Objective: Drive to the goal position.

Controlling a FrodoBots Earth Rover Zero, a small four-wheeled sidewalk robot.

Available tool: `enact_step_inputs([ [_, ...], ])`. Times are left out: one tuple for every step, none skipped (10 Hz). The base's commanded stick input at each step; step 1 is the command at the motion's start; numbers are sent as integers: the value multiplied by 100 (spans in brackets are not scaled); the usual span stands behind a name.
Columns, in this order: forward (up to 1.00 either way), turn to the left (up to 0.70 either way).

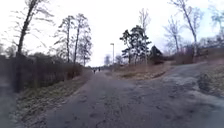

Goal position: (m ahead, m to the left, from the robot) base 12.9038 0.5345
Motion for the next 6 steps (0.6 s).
enact_step_inputs([
  [50,1],
  [13,0],
  [50,1],
  [50,1],
  [50,1],
  [50,1],
])
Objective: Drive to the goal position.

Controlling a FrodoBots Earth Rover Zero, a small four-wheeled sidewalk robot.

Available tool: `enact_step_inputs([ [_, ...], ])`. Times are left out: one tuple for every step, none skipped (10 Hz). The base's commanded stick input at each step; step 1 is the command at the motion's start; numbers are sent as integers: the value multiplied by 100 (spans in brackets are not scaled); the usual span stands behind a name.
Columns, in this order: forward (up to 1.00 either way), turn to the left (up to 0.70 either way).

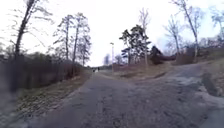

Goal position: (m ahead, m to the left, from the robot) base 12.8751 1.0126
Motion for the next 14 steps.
enact_step_inputs([
  [50,1],
  [50,1],
  [50,1],
  [50,1],
  [50,1],
  [50,1],
  [50,1],
  [50,1],
  [50,1],
  [50,1],
  [50,1],
  [50,1],
  [50,1],
  [50,1],
])
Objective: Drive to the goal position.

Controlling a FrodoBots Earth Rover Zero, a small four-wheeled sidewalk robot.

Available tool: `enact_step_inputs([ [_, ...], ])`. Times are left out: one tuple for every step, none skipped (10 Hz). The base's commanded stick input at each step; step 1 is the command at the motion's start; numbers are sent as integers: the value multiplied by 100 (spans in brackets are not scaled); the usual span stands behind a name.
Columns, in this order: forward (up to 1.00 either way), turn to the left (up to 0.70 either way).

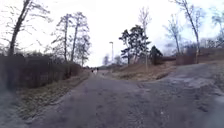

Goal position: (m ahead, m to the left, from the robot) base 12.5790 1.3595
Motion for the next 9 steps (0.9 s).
enact_step_inputs([
  [50,1],
  [50,1],
  [50,1],
  [50,1],
  [50,1],
  [50,1],
  [50,1],
  [50,1],
  [50,1],
])
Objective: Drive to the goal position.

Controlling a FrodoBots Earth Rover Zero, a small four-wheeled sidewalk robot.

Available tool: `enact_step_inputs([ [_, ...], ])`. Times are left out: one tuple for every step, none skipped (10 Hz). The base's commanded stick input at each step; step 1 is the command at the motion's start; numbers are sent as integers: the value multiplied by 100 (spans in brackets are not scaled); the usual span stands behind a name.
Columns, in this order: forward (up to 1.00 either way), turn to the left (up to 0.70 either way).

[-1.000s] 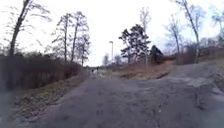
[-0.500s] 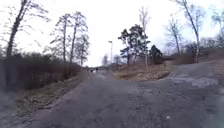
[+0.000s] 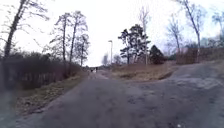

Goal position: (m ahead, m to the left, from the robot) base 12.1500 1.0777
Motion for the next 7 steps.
enact_step_inputs([
  [50,1],
  [50,1],
  [50,1],
  [50,1],
  [50,1],
  [50,1],
  [50,1],
])
